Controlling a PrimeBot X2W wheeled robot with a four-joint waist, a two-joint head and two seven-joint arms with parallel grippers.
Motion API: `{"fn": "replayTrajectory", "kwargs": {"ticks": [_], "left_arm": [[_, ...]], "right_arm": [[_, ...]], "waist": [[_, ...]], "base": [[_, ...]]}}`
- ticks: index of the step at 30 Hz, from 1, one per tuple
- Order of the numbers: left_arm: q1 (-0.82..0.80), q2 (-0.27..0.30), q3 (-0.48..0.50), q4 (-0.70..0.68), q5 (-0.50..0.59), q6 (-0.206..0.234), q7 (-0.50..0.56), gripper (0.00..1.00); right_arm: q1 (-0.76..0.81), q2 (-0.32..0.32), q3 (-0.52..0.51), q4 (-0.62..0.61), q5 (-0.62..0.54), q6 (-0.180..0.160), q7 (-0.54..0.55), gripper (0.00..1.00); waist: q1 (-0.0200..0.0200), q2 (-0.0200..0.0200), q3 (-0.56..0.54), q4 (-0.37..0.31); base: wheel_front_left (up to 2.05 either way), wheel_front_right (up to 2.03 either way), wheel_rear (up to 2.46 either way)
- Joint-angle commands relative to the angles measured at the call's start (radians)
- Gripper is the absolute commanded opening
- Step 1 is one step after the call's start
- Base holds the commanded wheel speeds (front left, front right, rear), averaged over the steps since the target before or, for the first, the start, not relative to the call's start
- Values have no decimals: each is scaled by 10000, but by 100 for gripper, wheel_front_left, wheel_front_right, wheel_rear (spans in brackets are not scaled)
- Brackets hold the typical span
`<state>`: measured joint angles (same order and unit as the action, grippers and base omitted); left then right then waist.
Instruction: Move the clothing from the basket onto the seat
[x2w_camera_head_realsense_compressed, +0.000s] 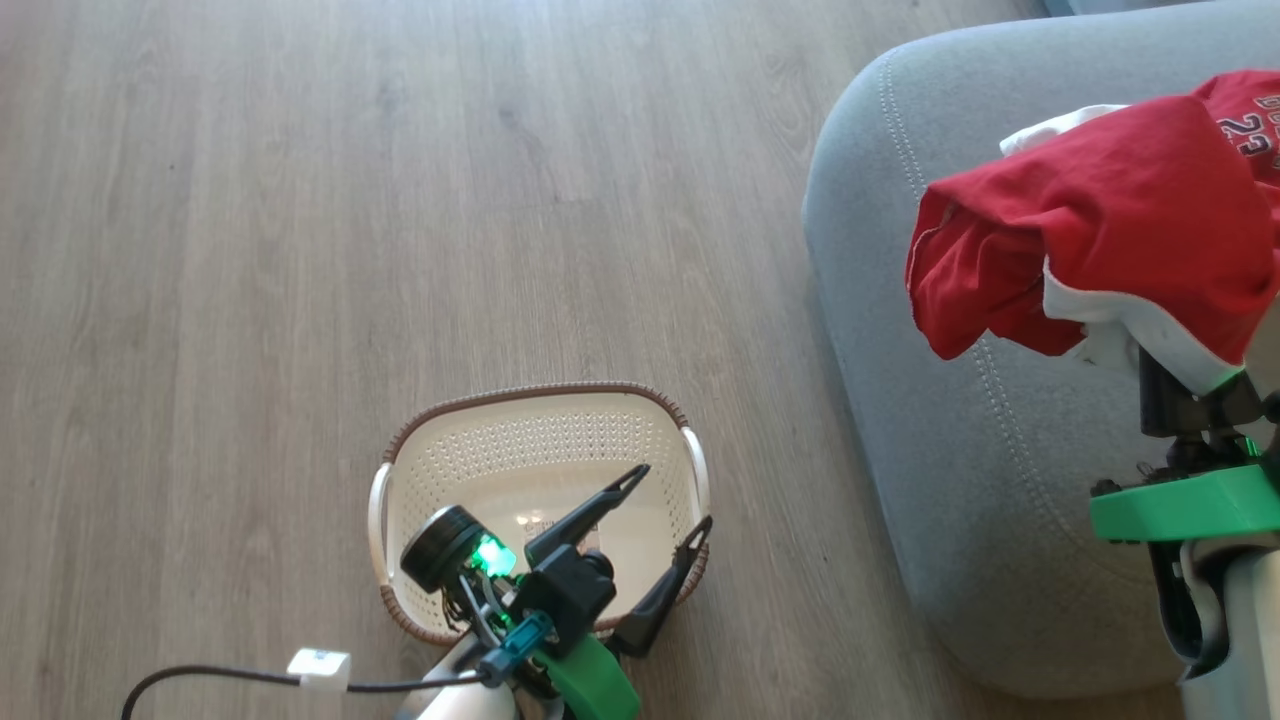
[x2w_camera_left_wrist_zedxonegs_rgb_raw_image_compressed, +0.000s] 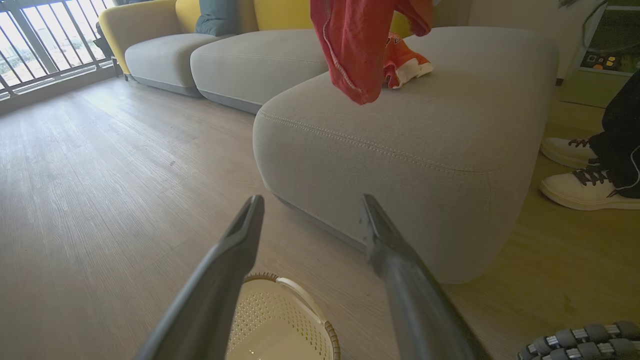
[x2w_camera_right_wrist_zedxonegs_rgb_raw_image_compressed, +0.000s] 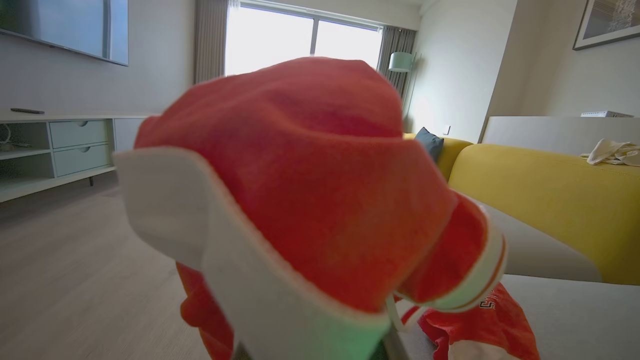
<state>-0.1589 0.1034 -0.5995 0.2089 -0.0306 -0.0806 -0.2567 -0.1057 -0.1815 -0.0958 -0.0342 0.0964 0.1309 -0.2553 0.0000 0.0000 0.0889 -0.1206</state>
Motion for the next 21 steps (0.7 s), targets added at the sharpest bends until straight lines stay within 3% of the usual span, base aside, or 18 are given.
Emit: {"fn": "replayTrajectory", "kwargs": {"ticks": [1,9,21], "left_arm": [[-120,-47,420,-309,26,-28,-51,100],[-174,-77,429,-356,100,-120,-51,100],[-293,-55,256,-388,181,-187,-51,100]], "right_arm": [[-187,-45,97,-361,-63,-2,-65,0],[-254,-18,-79,-426,-81,-2,-65,0],[-273,170,-386,-502,-105,-2,-65,0]], "waist": [[0,0,19,-73],[0,0,189,-688],[0,0,505,-2229]], "base": [[0,0,0],[0,0,0],[0,0,0]]}}
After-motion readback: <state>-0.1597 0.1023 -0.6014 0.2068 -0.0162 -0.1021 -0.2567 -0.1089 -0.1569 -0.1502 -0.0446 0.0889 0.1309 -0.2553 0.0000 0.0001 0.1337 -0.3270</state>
